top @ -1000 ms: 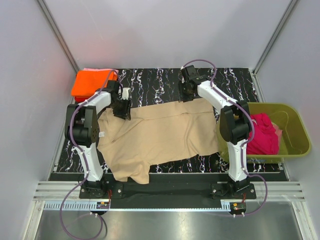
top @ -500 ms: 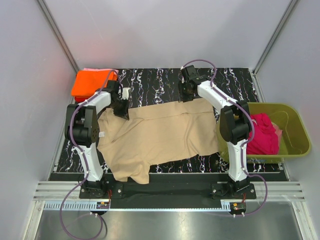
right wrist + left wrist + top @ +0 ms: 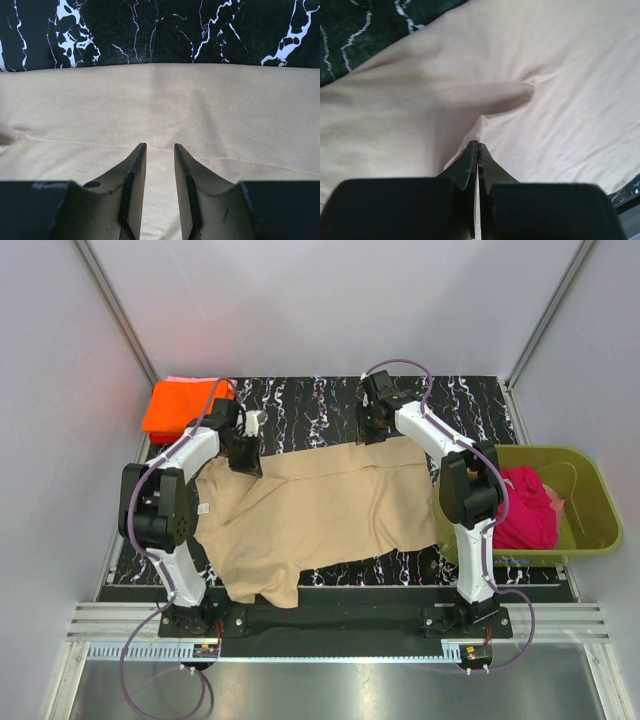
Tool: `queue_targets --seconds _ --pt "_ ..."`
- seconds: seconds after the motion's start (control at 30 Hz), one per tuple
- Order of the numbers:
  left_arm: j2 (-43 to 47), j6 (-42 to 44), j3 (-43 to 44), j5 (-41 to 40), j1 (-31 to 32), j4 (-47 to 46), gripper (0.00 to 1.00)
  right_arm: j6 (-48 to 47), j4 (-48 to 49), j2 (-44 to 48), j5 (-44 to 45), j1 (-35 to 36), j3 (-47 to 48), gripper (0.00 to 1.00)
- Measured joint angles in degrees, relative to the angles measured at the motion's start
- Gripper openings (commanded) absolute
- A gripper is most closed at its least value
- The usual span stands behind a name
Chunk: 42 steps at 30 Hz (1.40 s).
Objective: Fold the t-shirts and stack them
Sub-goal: Fold the tshirt
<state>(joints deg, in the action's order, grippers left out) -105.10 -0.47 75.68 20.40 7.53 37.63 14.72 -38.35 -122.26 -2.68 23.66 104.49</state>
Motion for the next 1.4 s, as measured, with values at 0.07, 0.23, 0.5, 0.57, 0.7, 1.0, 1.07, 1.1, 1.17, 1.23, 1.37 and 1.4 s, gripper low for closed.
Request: queue_targets --seconds 0.07,0.23,0.5,0.57,0.7,1.0,1.07,1.1,1.17,1.23,1.37,1.4 --pt "1.6 -0.7 -0.9 0.4 1.1 0.0 0.00 0.0 0.0 0.0 0.0 0.0 0.0 0.36" --pt "3.5 -2.4 -3.3 0.7 4.9 0.1 0.02 0.0 0.0 0.0 0.0 0.0 0.0 0.37" --pt "5.2 -5.6 -7.1 5.0 8.3 0.3 0.37 0.1 0.0 0.0 -0.4 0.0 -0.2 0.38" --pt "7.4 -6.3 -7.7 4.7 7.8 0.8 0.38 0.3 0.0 0.0 -0.9 0.0 -0.2 0.38" --pt "12.1 -7.5 -6.6 -0.5 4.4 1.7 0.38 1.2 0.0 0.0 -2.1 0.0 -0.2 0.38" --pt "3.1 -10.9 -4.8 -10.1 -5.4 1.1 0.33 2.9 0.0 -0.1 -2.7 0.0 -0.2 0.35" --pt "0.7 -11.6 -4.8 -13.2 -6.4 1.1 0.33 2.9 0.0 -0.5 -2.1 0.0 -0.2 0.34" --pt "-0.1 -11.9 -4.8 -15.3 -6.8 1.0 0.33 2.9 0.1 -0.8 -1.3 0.0 -0.2 0.34" --pt "-1.3 -12.1 -4.8 -19.6 -7.4 0.7 0.33 2.8 0.3 -1.5 0.3 -0.1 -0.7 0.34" --pt "-2.2 -12.1 -4.7 -22.9 -7.8 0.3 0.33 2.8 0.3 -2.4 1.5 -0.2 -1.4 0.34" --pt "-3.3 -12.5 -3.5 -24.8 -9.6 0.0 0.34 2.8 0.0 -4.3 3.4 -0.8 -2.0 0.34" --pt "-3.6 -12.5 -3.1 -25.1 -10.5 0.0 0.34 2.8 0.0 -4.7 3.8 -1.0 -2.1 0.34"
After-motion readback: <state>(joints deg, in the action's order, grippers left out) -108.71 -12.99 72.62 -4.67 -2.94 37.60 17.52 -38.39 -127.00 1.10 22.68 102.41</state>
